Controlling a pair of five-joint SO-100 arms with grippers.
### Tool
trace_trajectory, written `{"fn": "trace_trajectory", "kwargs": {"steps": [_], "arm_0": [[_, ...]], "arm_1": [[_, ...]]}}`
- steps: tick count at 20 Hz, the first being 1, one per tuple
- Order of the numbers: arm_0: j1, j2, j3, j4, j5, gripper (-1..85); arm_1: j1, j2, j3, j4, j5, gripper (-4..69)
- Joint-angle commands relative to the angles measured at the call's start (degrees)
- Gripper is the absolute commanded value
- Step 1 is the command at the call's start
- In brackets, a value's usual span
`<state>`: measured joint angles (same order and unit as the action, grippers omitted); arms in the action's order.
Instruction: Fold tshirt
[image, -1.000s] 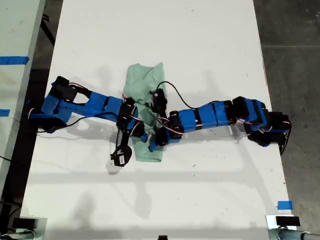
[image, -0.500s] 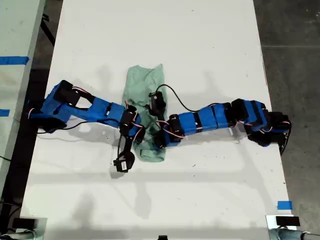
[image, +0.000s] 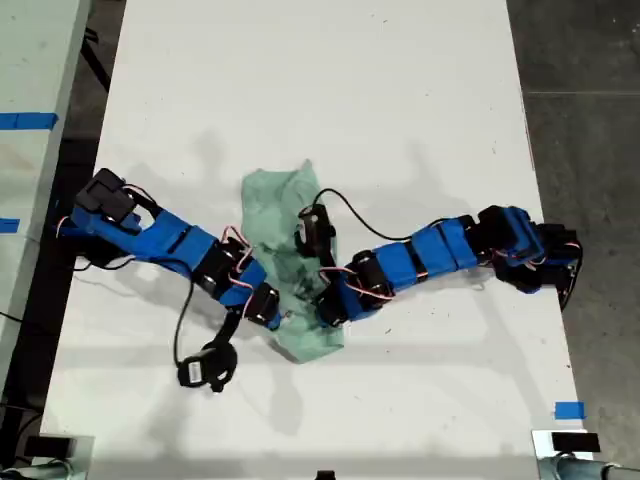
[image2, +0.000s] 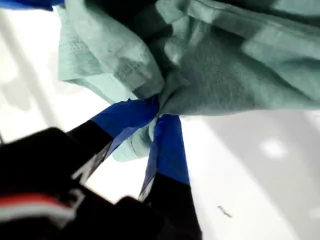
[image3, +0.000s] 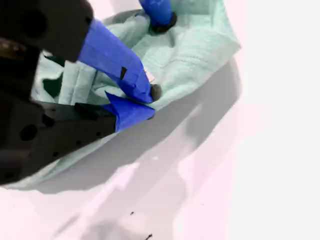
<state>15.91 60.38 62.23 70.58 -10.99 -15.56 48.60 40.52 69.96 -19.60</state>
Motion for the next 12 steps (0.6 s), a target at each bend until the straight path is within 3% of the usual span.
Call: {"fn": "trace_trajectory", "kwargs": {"steps": [1,9,12], "arm_0": [[2.9,11.5,-3.4,-1.2,-1.4,0.0],[-9.8,19.4,1.8,4.2,4.0,0.0],[-15.1,26.5,13.2,0.7,5.3,0.0]], "arm_1": [[0.2,12.0,-2.0,0.2,-2.7,-1.4],[13.9,14.2,-1.3,-1.9,-13.8,-1.4],[17.7,12.7,-0.9,-6.1,-15.9,-1.4]]}}
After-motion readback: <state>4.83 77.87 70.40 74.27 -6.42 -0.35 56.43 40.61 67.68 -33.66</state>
